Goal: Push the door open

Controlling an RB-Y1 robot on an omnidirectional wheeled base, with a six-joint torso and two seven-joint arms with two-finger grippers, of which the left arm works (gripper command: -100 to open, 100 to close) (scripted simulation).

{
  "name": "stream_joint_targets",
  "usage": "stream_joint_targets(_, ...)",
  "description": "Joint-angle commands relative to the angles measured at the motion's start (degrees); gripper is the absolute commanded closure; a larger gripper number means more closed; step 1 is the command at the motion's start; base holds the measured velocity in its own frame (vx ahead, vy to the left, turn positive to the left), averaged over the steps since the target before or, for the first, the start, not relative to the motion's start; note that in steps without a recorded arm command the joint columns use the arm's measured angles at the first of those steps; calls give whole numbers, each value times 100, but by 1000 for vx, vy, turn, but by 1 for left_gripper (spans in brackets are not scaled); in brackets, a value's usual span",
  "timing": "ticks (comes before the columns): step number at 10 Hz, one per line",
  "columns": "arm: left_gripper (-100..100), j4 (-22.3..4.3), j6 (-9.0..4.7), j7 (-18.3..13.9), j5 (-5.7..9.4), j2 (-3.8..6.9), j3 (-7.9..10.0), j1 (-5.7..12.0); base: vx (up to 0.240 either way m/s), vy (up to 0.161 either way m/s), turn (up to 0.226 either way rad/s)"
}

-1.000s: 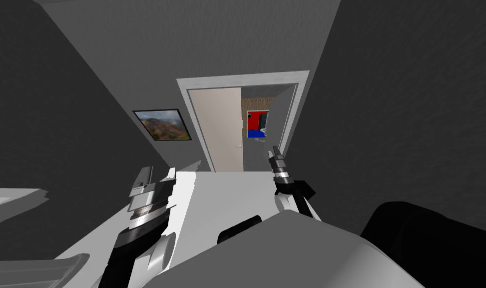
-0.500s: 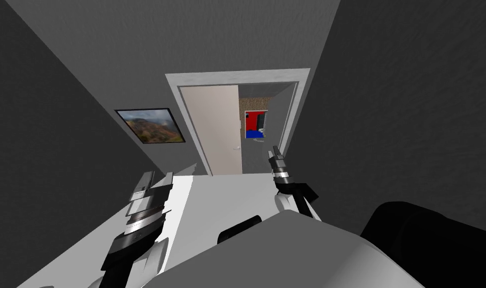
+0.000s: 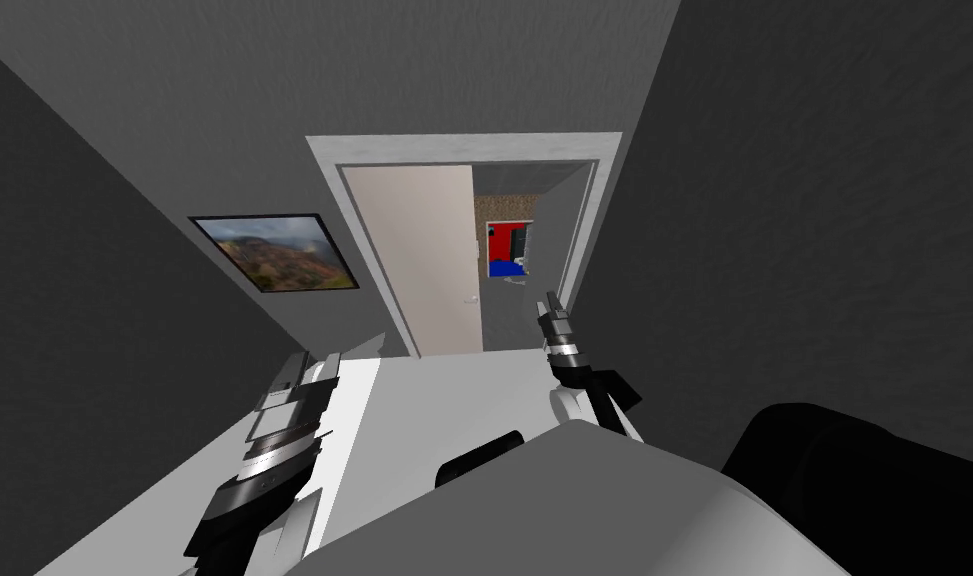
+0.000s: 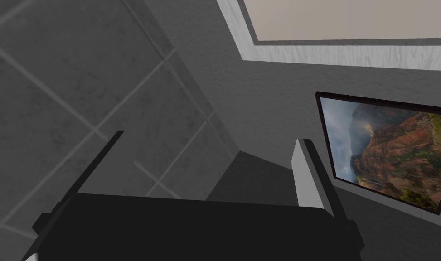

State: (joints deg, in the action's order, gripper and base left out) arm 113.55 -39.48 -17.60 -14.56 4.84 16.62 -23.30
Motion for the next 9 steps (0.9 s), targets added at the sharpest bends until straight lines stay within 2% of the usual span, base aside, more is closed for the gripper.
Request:
stream_joint_targets(1, -100, -187, -156, -93, -181, 2, 152, 17, 123, -21, -60)
stream_joint_targets(4, -100, -479, -361, -228, -435, 21, 389, 64, 104, -29, -51)
stream_joint_targets(5, -100, -677, -500, -320, -608, 31, 549, 95, 134, -31, -77)
stream_joint_targets(7, -100, -883, -645, -416, -788, 36, 717, 129, 128, -19, -69)
stream_joint_targets(8, -100, -1090, -791, -511, -969, 42, 885, 162, 136, -18, -60)
stream_joint_targets(9, -100, -1194, -863, -559, -1059, 44, 969, 179, 134, -29, -84)
